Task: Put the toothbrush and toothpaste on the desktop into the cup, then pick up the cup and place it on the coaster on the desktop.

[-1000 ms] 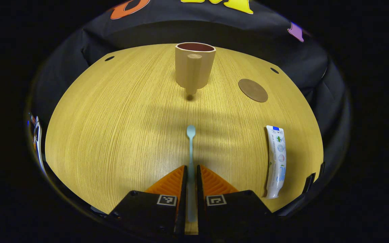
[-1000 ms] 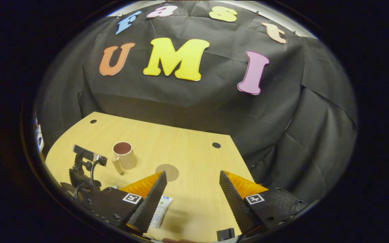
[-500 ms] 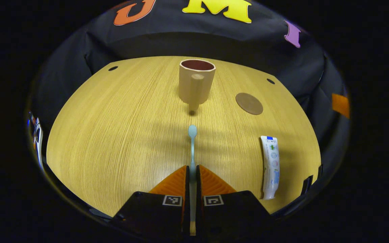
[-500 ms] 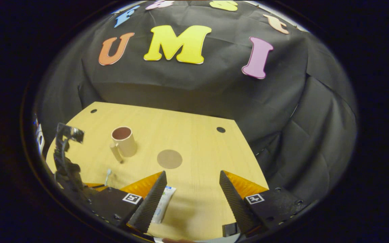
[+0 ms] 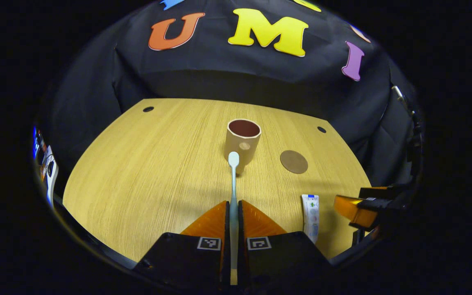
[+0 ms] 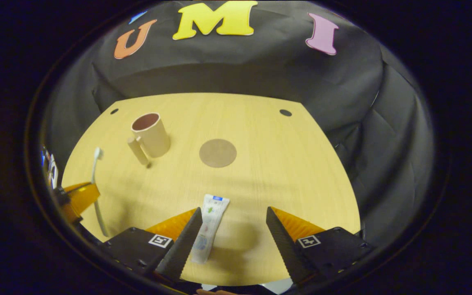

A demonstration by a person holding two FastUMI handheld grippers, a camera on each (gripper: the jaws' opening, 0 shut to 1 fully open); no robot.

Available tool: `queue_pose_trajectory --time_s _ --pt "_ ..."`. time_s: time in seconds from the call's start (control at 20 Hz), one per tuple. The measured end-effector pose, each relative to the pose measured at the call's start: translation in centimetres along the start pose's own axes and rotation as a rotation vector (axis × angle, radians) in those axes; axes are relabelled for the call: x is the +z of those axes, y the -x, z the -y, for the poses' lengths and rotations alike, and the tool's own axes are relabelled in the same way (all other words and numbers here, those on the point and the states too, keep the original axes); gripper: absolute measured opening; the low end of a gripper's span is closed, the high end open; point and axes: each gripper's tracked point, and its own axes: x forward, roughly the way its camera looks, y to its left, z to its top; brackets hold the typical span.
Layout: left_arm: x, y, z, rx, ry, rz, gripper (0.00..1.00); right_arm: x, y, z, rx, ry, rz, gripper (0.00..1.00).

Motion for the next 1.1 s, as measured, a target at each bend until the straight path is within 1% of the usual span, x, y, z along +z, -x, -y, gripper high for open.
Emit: queue_pose_trajectory --time_s 0.05,0.1,0.3,0.4,0.5,0.55,0.6,0.65,0.7,0.75,0.8,0.95,1.1 --pt "2.1 0.4 -0.2 0.007 -0.008 0.026 0.09 -0.7 -0.5 -0.4 0.007 -0.009 -0.027 0.98" --pt "3.2 0.7 -0.6 0.010 -0.011 0.055 0.09 -1.5 -1.1 -0.7 0.011 -0.017 -0.054 0.95" --pt "7.7 3.9 -1.6 0.044 -0.045 0.176 0.09 -4.0 -2.9 -1.9 0.016 -0.039 -0.147 0.95" --pt "10.3 5.2 -1.8 0.050 -0.057 0.240 0.09 -4.7 -3.4 -2.4 0.022 -0.055 -0.178 0.92" --pt "12.5 6.7 -1.8 0.052 -0.039 0.294 0.09 -5.0 -3.7 -3.0 0.031 -0.071 -0.201 0.88" --pt "13.6 7.3 -1.7 0.051 -0.031 0.324 0.09 -5.3 -3.8 -3.3 0.036 -0.075 -0.215 0.81" --pt "14.8 8.1 -1.8 0.060 -0.035 0.357 0.09 -5.6 -4.0 -3.1 0.026 -0.069 -0.227 0.79" --pt "16.0 8.7 -1.9 0.067 -0.044 0.392 0.09 -5.8 -4.1 -3.3 0.032 -0.067 -0.238 0.76" --pt "17.0 9.4 -2.1 0.069 -0.047 0.427 0.09 -5.9 -4.3 -4.0 0.033 -0.066 -0.247 0.70" --pt "17.8 9.8 -2.0 0.064 -0.051 0.457 0.09 -6.0 -4.6 -4.5 0.037 -0.065 -0.253 0.59" --pt "18.4 10.2 -1.7 0.062 -0.060 0.477 0.09 -6.0 -4.6 -4.6 0.044 -0.069 -0.259 0.57" --pt "19.0 11.2 -0.4 0.056 -0.068 0.500 0.09 -6.5 -4.4 -3.9 0.060 -0.075 -0.286 0.43" --pt "18.7 10.9 -0.8 0.058 -0.061 0.487 0.09 -6.4 -4.1 -4.0 0.083 -0.045 -0.271 0.36"
